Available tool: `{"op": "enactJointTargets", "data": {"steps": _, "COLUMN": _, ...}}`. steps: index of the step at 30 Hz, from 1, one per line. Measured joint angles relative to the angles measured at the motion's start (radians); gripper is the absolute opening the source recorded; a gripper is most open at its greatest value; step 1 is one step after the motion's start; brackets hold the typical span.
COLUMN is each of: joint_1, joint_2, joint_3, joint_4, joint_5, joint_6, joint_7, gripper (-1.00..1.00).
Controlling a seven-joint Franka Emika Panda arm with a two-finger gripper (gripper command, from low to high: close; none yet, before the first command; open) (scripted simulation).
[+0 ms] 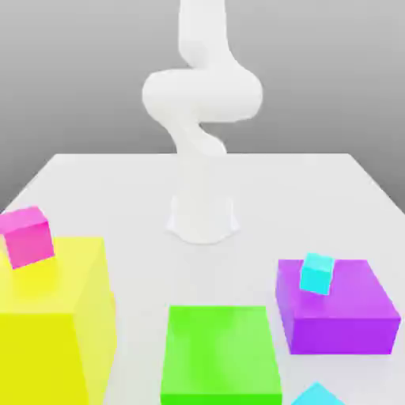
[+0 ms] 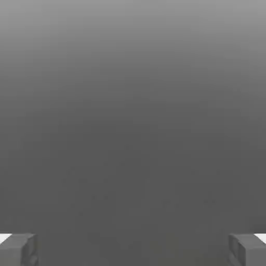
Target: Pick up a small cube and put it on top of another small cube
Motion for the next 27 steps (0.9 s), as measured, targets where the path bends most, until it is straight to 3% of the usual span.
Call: {"op": "enactJointTargets", "data": {"steps": 27, "joint_1": 0.167, "joint_2": 0.986, "joint_3": 0.065, "joint_4": 0.080, "joint_5": -0.036, "joint_6": 0.245, "joint_7": -0.299, "gripper": 0.00}}
